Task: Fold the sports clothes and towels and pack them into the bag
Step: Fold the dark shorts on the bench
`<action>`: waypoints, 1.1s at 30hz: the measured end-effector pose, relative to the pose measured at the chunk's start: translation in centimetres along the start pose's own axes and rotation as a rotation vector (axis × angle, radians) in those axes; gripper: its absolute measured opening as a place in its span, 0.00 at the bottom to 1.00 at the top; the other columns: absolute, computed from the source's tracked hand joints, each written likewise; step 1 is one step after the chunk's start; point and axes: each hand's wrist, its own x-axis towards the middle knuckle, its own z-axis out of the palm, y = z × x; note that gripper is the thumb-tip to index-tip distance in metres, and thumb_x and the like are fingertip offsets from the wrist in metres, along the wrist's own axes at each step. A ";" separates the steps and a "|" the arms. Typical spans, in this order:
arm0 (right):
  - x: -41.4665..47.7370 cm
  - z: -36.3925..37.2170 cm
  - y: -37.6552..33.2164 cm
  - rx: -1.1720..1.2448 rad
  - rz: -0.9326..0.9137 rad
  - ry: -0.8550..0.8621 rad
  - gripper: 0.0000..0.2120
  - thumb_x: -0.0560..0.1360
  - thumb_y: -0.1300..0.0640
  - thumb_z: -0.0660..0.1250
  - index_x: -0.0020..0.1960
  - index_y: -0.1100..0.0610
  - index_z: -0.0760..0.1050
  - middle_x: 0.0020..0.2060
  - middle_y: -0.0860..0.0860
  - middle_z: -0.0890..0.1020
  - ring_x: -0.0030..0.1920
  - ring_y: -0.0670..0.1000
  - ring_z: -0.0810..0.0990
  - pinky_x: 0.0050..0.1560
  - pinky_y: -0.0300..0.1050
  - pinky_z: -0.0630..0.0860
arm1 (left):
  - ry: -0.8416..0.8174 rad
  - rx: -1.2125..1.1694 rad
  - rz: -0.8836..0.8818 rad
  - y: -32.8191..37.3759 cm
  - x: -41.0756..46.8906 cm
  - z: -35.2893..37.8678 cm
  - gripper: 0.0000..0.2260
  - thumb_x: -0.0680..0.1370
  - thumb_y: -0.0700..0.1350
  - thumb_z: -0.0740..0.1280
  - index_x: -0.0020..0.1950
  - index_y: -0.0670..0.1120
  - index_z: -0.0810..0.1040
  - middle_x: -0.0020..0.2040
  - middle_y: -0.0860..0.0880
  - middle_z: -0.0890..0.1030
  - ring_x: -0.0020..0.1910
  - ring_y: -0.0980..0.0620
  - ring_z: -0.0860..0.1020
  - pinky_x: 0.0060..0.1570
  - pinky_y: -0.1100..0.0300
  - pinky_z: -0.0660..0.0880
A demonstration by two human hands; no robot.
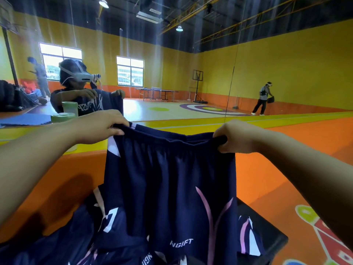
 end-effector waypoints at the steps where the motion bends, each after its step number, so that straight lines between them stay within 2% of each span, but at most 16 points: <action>1: -0.1 -0.2 0.5 -0.005 0.047 0.009 0.11 0.72 0.48 0.70 0.47 0.55 0.80 0.39 0.54 0.81 0.40 0.56 0.77 0.38 0.48 0.73 | -0.019 0.030 -0.007 0.0 0.1 0.0 0.09 0.78 0.43 0.66 0.51 0.58 0.73 0.50 0.57 0.72 0.50 0.55 0.74 0.50 0.62 0.66; 4: -0.7 -0.7 2.3 0.091 0.195 0.055 0.27 0.69 0.36 0.69 0.41 0.62 0.79 0.32 0.56 0.77 0.32 0.54 0.73 0.32 0.44 0.65 | -0.070 0.010 -0.018 0.2 0.2 -0.4 0.07 0.78 0.44 0.65 0.48 0.57 0.72 0.50 0.57 0.72 0.49 0.56 0.76 0.51 0.58 0.68; 6: -1.1 -1.0 3.1 0.146 0.224 0.114 0.28 0.69 0.35 0.69 0.40 0.64 0.78 0.31 0.59 0.76 0.31 0.54 0.72 0.32 0.44 0.63 | -0.056 0.014 0.021 0.5 0.3 -0.6 0.03 0.75 0.53 0.66 0.44 0.59 0.72 0.48 0.58 0.73 0.47 0.58 0.76 0.51 0.55 0.72; 9: -1.5 -1.3 3.5 0.181 0.218 0.190 0.24 0.70 0.39 0.70 0.39 0.62 0.79 0.30 0.57 0.75 0.31 0.53 0.69 0.31 0.45 0.62 | 0.007 0.051 0.027 1.5 0.9 -0.6 0.20 0.63 0.71 0.59 0.40 0.57 0.74 0.42 0.57 0.75 0.43 0.61 0.75 0.46 0.58 0.72; 12: -1.8 -1.4 4.1 0.285 0.199 0.264 0.16 0.69 0.45 0.74 0.41 0.60 0.80 0.32 0.57 0.78 0.32 0.52 0.71 0.33 0.45 0.66 | 0.088 0.007 -0.023 2.1 1.7 -0.3 0.33 0.56 0.80 0.56 0.37 0.53 0.77 0.38 0.54 0.77 0.40 0.58 0.75 0.43 0.60 0.71; 15: -2.2 -1.1 4.9 0.431 0.200 0.292 0.08 0.70 0.52 0.74 0.42 0.56 0.80 0.31 0.51 0.76 0.33 0.50 0.71 0.34 0.44 0.67 | 0.099 -0.157 -0.037 2.4 2.0 0.1 0.35 0.54 0.80 0.60 0.37 0.51 0.80 0.36 0.51 0.80 0.39 0.53 0.77 0.43 0.55 0.72; 17: -2.3 -0.8 5.4 0.466 0.199 0.305 0.05 0.71 0.55 0.74 0.42 0.55 0.80 0.32 0.50 0.77 0.35 0.50 0.73 0.36 0.44 0.69 | 0.079 -0.231 -0.024 3.0 2.2 0.2 0.31 0.57 0.76 0.67 0.36 0.49 0.80 0.34 0.46 0.79 0.37 0.47 0.77 0.38 0.53 0.71; 19: -2.2 -0.8 5.7 0.466 0.220 0.328 0.04 0.72 0.58 0.73 0.42 0.53 0.78 0.33 0.47 0.77 0.35 0.50 0.73 0.36 0.43 0.69 | 0.047 -0.253 -0.004 3.9 2.4 0.0 0.25 0.58 0.70 0.72 0.36 0.49 0.81 0.35 0.44 0.80 0.37 0.45 0.77 0.37 0.53 0.71; 21: -2.1 -0.7 6.2 0.417 0.231 0.352 0.05 0.72 0.60 0.72 0.43 0.52 0.77 0.33 0.44 0.77 0.37 0.51 0.74 0.38 0.43 0.68 | 0.021 -0.248 0.012 4.5 2.7 -0.2 0.24 0.58 0.69 0.72 0.39 0.51 0.82 0.37 0.45 0.81 0.37 0.47 0.78 0.40 0.51 0.73; 23: -2.0 -0.7 6.6 0.364 0.239 0.366 0.05 0.74 0.61 0.71 0.45 0.52 0.78 0.35 0.45 0.77 0.41 0.52 0.75 0.42 0.41 0.67 | 0.028 -0.232 -0.004 4.8 3.0 -0.5 0.25 0.57 0.71 0.70 0.39 0.51 0.83 0.36 0.46 0.81 0.35 0.50 0.77 0.38 0.53 0.71; 27: -1.9 -0.8 7.3 0.265 0.252 0.405 0.06 0.76 0.61 0.68 0.52 0.56 0.79 0.45 0.52 0.78 0.47 0.53 0.75 0.46 0.42 0.67 | 0.102 -0.172 -0.045 4.7 3.9 -1.4 0.36 0.50 0.79 0.62 0.36 0.49 0.82 0.32 0.45 0.79 0.33 0.48 0.76 0.34 0.55 0.68; 30: -1.7 -1.0 7.6 0.219 0.275 0.403 0.06 0.78 0.61 0.65 0.53 0.57 0.78 0.46 0.54 0.78 0.46 0.55 0.75 0.45 0.45 0.69 | 0.147 -0.078 -0.058 4.8 4.6 -1.9 0.37 0.52 0.77 0.61 0.35 0.44 0.81 0.32 0.41 0.79 0.32 0.44 0.75 0.33 0.56 0.67; 33: -1.6 -1.0 8.2 0.241 0.316 0.320 0.06 0.79 0.61 0.63 0.54 0.54 0.76 0.48 0.54 0.78 0.47 0.56 0.77 0.45 0.46 0.73 | 0.141 -0.051 -0.050 5.5 4.9 -2.3 0.33 0.57 0.76 0.66 0.36 0.46 0.82 0.32 0.45 0.80 0.33 0.49 0.77 0.37 0.53 0.72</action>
